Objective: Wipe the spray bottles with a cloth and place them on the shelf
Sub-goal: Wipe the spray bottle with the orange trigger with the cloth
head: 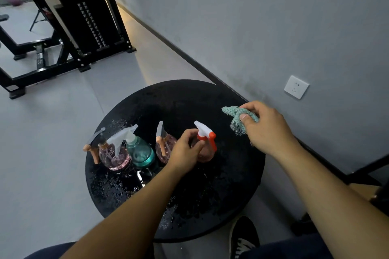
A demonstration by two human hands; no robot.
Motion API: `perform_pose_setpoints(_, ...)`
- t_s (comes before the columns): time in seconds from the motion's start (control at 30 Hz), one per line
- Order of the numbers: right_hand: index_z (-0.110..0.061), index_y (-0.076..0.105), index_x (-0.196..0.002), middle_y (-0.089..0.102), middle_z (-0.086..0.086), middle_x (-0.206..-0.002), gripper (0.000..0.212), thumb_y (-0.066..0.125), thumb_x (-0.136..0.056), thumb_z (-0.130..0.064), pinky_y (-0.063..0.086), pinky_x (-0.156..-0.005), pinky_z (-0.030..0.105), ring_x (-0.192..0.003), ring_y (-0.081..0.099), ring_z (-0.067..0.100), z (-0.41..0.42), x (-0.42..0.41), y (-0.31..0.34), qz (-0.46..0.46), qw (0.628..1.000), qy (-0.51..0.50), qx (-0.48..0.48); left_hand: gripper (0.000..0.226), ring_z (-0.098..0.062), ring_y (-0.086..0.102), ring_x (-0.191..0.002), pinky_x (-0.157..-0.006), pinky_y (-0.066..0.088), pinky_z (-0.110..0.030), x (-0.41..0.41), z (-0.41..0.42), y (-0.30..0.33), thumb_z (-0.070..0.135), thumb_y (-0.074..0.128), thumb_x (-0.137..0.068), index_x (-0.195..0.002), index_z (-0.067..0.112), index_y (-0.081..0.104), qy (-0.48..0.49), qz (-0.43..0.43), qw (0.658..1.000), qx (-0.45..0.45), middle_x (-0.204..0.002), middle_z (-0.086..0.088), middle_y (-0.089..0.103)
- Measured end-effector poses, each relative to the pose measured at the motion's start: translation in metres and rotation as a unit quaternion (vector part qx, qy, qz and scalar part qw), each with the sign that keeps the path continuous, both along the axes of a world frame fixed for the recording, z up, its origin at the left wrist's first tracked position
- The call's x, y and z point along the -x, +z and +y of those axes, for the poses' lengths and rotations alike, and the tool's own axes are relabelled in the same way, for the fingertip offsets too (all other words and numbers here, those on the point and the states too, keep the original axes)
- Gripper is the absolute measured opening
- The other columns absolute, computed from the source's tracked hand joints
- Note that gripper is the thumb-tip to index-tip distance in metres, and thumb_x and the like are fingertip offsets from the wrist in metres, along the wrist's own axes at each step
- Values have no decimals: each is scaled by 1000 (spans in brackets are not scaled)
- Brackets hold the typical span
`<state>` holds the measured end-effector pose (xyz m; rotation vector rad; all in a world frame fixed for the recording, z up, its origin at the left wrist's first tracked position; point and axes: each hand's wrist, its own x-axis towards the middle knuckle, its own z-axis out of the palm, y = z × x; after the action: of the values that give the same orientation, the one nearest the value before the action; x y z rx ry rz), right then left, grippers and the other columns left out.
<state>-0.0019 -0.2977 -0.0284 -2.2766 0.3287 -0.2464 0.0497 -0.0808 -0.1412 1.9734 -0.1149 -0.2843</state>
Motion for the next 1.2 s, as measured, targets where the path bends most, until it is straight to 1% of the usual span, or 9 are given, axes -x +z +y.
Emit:
perform_pose_setpoints(0.17, -27, 67, -113, 65, -11, -103, 14, 60, -101, -23, 36, -65, 9, -90, 59, 11, -4, 0, 4, -12, 1000, -21, -9, 29, 0, 66, -103, -90, 54, -19, 4, -1, -4, 21, 75, -96, -120, 22, 59, 14, 0, 999, 29, -113, 10, 70)
perform_pose_setpoints(0.37, -27, 67, -112, 67, -10, -104, 14, 61, -100, -22, 40, -77, 23, -94, 61, 14, -5, 1, 2, -17, 999, -29, -9, 5, -18, 74, -92, -84, 60, -39, 4, 2, 5, 30, 71, -99, -103, 30, 75, 16, -18, 999, 31, -94, 3, 77)
perform_pose_setpoints(0.53, -27, 67, -111, 67, -9, -103, 13, 62, -100, -23, 38, -71, 22, -91, 60, 14, -4, -1, 3, -19, 999, -36, -2, 26, -1, 71, -99, -84, 57, -22, 7, 0, 5, 32, 87, -85, -105, 30, 71, 70, -4, 996, 59, -103, 11, 77)
perform_pose_setpoints(0.63, -28, 67, -112, 66, -10, -104, 14, 61, -100, -23, 38, -65, 13, -92, 60, 13, -4, 0, 3, -16, 999, -34, -4, 29, -1, 69, -107, -89, 56, -22, 8, 3, 9, 34, 79, -92, -119, 36, 71, 34, -16, 997, 64, -113, 15, 74)
perform_pose_setpoints(0.77, -27, 67, -114, 67, -9, -104, 15, 61, -101, -23, 36, -65, 8, -92, 61, 13, -6, 0, 4, -15, 999, -30, -7, 19, -4, 69, -84, -67, 50, -16, 11, 2, 18, 34, 64, -103, -119, 39, 72, -7, -67, 998, -6, -94, 11, 75)
perform_pose_setpoints(0.9, -27, 67, -115, 65, -10, -104, 15, 61, -101, -23, 34, -64, 6, -91, 59, 11, -6, 1, 6, -17, 1000, -25, -6, 18, -10, 69, -78, -67, 57, -29, 7, -3, 24, 38, 62, -104, -120, 30, 67, -9, -103, 990, -92, -89, 5, 73)
perform_pose_setpoints(0.97, -26, 67, -115, 64, -10, -103, 15, 61, -101, -23, 33, -63, 5, -90, 58, 11, -6, 2, 7, -19, 1000, -23, -9, 18, -10, 66, -73, -59, 49, -21, 7, -4, 26, 38, 59, -105, -119, 27, 63, -9, -109, 986, -125, -86, 3, 70)
perform_pose_setpoints(1.1, -27, 67, -115, 61, -14, -101, 15, 61, -102, -23, 33, -64, 4, -90, 57, 8, -5, 2, 10, -24, 999, -23, -17, 14, -7, 61, -71, -58, 41, -7, 10, -2, 34, 40, 56, -107, -116, 30, 59, 23, -91, 989, -118, -83, 1, 69)
perform_pose_setpoints(1.2, -28, 67, -115, 63, -13, -104, 15, 61, -102, -24, 33, -63, 5, -88, 56, 6, -2, 0, 14, -29, 999, -24, -23, 13, -11, 63, -69, -55, 43, -16, 7, 4, 52, 43, 57, -106, -113, 34, 61, 41, -108, 990, -83, -79, 0, 69)
